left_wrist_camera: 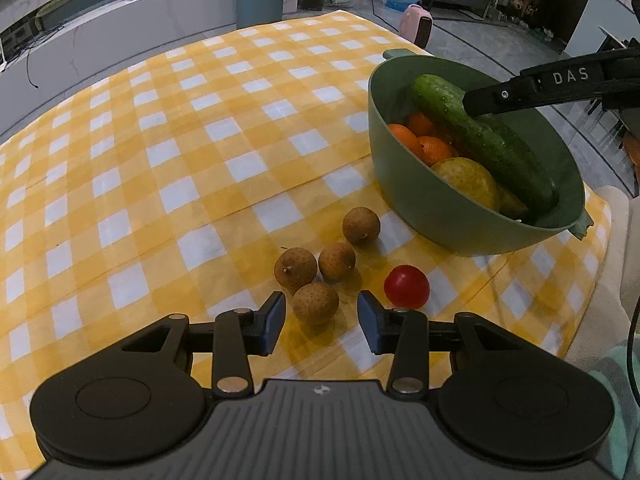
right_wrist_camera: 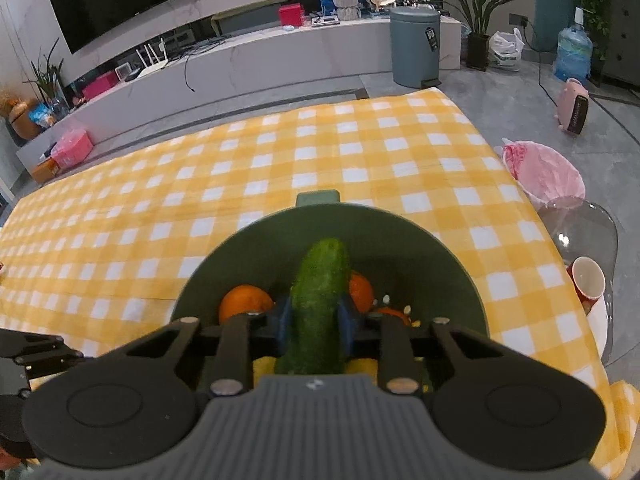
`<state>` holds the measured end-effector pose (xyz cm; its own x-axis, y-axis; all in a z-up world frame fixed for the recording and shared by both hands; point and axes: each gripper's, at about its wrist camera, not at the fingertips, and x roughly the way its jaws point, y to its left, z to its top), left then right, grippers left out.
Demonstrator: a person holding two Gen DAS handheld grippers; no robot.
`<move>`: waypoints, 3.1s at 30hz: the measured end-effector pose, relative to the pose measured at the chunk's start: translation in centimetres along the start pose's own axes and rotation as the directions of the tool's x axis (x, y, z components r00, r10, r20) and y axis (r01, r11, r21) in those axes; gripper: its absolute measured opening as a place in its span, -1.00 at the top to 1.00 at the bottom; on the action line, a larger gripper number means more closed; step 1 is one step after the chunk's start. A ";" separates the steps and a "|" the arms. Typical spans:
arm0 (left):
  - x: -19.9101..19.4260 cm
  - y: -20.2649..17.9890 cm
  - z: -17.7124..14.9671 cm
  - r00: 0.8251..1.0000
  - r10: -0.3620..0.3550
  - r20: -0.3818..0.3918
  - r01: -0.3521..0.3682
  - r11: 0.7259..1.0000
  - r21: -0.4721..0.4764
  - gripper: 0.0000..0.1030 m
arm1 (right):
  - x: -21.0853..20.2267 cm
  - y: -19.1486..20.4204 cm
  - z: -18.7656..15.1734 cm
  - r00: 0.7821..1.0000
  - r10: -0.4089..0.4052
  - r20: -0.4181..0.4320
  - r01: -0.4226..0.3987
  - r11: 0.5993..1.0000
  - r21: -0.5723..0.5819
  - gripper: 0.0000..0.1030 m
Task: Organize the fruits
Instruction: 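Lower the cucumber into the colander with the right tool while the left tool grasps a brown kiwi, then open the right tool to release the cucumber while the left tool drops the kiwi into the colander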
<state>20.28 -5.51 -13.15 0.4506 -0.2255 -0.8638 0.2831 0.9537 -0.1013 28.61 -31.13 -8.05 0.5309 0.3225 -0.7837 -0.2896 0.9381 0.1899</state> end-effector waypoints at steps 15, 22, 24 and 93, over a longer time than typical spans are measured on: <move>1.0 0.3 0.0 1.000 -0.013 -0.015 0.013 0.999 -0.044 0.11 | -0.3 -1.0 -1.1 0.995 0.094 0.045 -0.095 0.995 0.019 0.32; 1.5 0.0 0.3 1.000 0.014 -0.027 -0.015 1.000 -0.022 0.29 | -1.6 -0.7 -2.6 0.995 0.066 0.073 -0.068 0.997 0.020 0.30; 1.6 0.0 0.3 0.999 0.026 -0.035 -0.026 0.999 -0.023 0.39 | -2.3 -0.8 -3.4 0.995 0.045 0.087 -0.048 0.998 0.030 0.29; 4.7 -8.2 11.2 0.999 0.008 0.036 -0.016 0.976 0.217 0.29 | -5.5 -3.1 -7.6 0.945 -0.224 0.238 0.216 0.975 0.058 0.45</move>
<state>29.61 -16.58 -10.82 0.4828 -0.2243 -0.8465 0.4530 0.8913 0.0221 20.52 -36.73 -8.84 0.7559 0.1247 -0.6427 -0.1214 0.9914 0.0496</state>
